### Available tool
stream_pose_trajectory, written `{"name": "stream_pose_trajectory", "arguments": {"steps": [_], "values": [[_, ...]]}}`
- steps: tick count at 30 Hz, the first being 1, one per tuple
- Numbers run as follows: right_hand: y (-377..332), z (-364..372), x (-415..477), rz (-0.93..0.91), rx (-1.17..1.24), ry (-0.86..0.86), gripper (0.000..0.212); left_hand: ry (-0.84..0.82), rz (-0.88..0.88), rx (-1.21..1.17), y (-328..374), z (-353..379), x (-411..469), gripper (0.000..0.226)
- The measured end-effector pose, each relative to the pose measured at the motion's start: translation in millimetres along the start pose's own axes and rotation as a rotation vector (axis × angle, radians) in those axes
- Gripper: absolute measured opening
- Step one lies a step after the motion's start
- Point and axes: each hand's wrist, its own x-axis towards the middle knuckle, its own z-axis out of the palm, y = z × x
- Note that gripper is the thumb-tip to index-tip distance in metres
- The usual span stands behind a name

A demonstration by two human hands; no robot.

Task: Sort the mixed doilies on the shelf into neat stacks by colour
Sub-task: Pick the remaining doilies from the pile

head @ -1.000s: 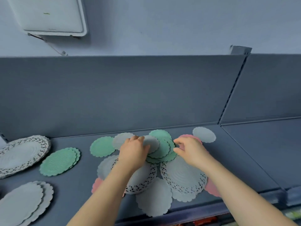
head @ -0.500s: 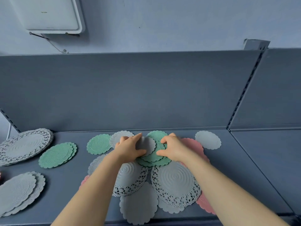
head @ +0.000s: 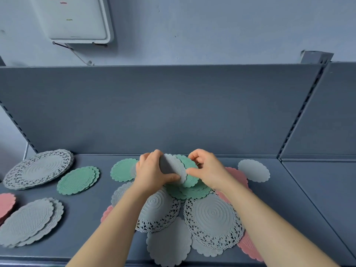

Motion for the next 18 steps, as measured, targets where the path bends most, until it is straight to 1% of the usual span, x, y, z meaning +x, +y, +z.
{"name": "stream_pose_trajectory", "arguments": {"steps": [2, 5, 8, 11, 15, 18], "values": [[-12.4, -1.2, -1.9, -0.041, 0.021, 0.016, 0.023, 0.047, 0.003, -0.145, -0.7, -7.7, -6.2, 0.051], [-33.3, 2.1, -4.3, -0.091, 0.034, 0.045, 0.023, 0.139, 0.007, -0.270, -2.1, -27.3, -16.5, 0.040], [-53.7, 17.7, -5.5, -0.117, 0.057, 0.055, 0.024, 0.205, -0.008, -0.291, -14.7, -51.7, -32.0, 0.034], [-72.2, 45.4, -3.9, -0.132, 0.088, 0.023, 0.022, 0.256, -0.023, -0.298, -37.0, -78.3, -51.0, 0.030], [-95.6, 98.8, 0.7, -0.137, 0.161, -0.048, 0.019, 0.316, -0.098, -0.318, -79.9, -116.8, -74.3, 0.028], [-109.3, 143.8, 8.0, -0.132, 0.153, -0.084, 0.019, 0.342, -0.159, -0.315, -113.3, -146.6, -88.7, 0.027]]}}
